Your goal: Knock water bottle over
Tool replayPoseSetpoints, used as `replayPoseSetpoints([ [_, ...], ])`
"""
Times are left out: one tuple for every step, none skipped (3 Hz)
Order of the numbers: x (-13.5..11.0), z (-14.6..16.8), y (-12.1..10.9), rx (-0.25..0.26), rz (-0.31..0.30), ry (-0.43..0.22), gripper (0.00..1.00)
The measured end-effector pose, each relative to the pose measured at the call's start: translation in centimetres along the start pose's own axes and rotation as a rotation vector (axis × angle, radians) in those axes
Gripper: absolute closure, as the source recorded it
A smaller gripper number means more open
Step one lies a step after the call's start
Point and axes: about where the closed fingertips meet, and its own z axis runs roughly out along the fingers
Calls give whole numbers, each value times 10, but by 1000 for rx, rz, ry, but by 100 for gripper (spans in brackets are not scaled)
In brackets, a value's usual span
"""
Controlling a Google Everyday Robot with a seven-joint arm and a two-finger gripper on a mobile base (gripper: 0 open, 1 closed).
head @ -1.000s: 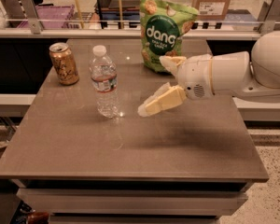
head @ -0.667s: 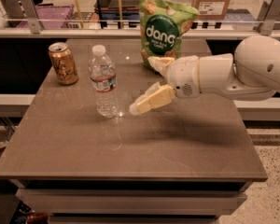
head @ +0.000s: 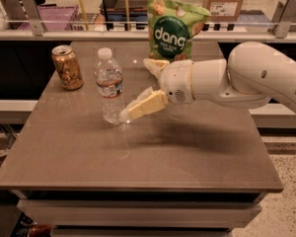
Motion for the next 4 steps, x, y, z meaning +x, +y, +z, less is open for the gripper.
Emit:
replayPoseSetpoints([
  [2, 13, -3, 37, 10, -9, 0],
  [6, 24, -5, 84, 38, -34, 0],
  [5, 34, -7, 114, 56, -60, 0],
  [-5, 44, -7, 113, 46, -80, 0],
])
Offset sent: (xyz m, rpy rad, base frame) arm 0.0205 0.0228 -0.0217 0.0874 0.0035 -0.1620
